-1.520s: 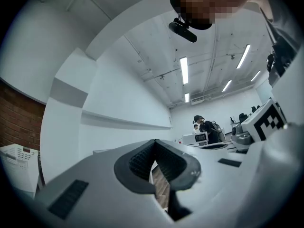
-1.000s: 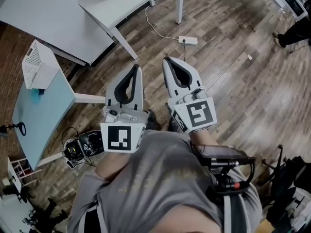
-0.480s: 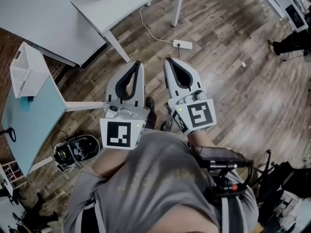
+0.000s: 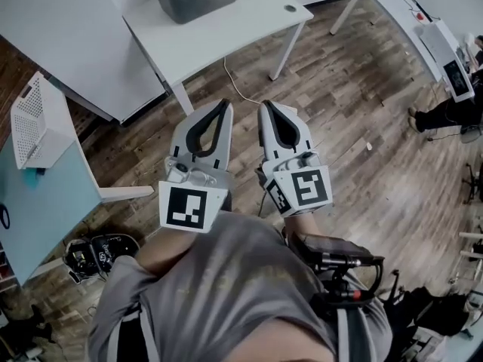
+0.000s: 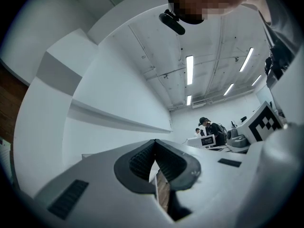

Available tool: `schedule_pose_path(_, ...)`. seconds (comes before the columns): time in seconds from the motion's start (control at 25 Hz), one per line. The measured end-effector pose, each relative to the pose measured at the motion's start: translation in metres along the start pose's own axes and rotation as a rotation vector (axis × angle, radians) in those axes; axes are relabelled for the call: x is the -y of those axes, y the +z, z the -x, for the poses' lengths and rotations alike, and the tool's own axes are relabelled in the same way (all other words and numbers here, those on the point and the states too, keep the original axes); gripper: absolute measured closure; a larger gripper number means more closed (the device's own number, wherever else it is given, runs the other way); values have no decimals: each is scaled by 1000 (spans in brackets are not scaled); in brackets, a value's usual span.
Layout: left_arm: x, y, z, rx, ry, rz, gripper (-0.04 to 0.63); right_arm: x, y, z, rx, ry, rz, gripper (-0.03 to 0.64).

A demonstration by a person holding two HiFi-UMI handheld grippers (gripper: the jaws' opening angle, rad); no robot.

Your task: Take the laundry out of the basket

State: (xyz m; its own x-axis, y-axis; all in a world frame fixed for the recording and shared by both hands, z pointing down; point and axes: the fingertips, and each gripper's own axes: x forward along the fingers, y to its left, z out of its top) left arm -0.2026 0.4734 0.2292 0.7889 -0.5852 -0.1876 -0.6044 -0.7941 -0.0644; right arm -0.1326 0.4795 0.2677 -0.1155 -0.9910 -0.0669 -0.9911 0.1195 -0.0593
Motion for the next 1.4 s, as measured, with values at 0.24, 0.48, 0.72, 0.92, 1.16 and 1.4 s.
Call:
schedule_pose_path(0.24,-41,-9,-18,-6,10,10,588,3,3,-42,5,-11,20,609)
schedule_pose_path(0.48,-54,-22,-37,-27,3,34,588,29,8,-57,21,-67,29,609)
schedule_pose_path(0.72,-60,-43,-62,-67,5,38,588,62,-4,-69,22,-120,14,609)
schedule_pose_path(0.92,-60,-61,-107,-102,-9,25,588,103,-15,-91,5,-136,-12,609)
schedule_pose_path(1.16,-58,-80,-185,-121,-22,13,588,160,-25,-131,-20,-119,-24,609)
schedule_pose_path(1.4,-73,-69,-249,-84,39,-21,588,182,-14,-185,-29,27,-8,609)
